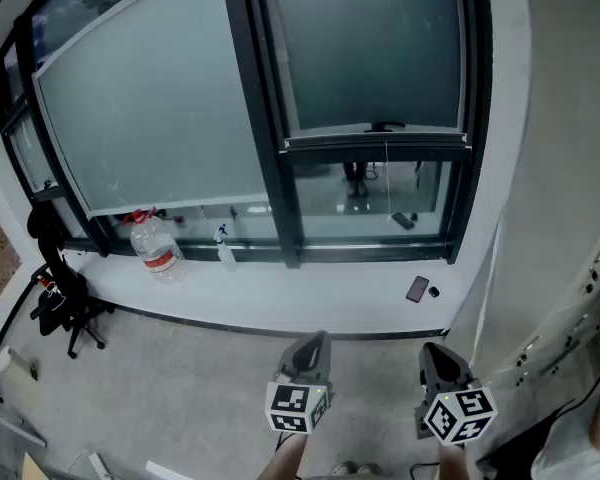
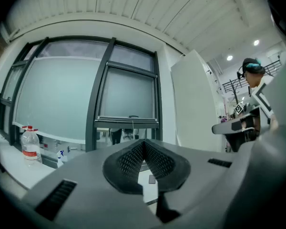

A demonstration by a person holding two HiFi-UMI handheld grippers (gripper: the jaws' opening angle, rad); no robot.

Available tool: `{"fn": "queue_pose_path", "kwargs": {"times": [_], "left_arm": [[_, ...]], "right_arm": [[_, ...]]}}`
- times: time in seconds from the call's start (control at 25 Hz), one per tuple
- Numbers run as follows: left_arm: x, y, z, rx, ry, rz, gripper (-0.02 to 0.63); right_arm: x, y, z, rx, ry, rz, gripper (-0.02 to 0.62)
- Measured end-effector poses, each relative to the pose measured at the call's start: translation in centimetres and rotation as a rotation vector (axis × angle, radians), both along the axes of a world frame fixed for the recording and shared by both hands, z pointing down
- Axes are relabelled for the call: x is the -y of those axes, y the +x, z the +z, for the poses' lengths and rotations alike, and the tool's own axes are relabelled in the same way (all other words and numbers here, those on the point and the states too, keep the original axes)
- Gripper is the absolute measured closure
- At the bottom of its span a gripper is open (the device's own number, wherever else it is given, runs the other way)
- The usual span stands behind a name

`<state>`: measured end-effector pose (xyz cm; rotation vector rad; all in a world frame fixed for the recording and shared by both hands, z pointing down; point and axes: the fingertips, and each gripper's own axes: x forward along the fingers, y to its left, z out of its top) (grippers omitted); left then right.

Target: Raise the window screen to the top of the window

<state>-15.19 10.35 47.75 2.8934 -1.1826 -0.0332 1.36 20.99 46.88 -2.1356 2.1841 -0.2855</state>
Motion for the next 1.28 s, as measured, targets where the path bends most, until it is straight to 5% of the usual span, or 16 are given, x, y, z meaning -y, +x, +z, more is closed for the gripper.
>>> {"fn": "queue_pose_path", "kwargs": {"times": [0.84, 1.28], "left_arm": [[-1.6, 2.5, 1.4, 0.054, -0.011, 0.010, 0.609], [2.8, 4.4, 2.3, 0.060, -0.028, -0.011, 0.609]], "right_arm": [[-1.7, 3.6, 0.7, 0.053, 0.024, 0.002, 0.591], [3.6, 4.8, 3.3, 0.073, -0.030, -0.061, 0.591]]}}
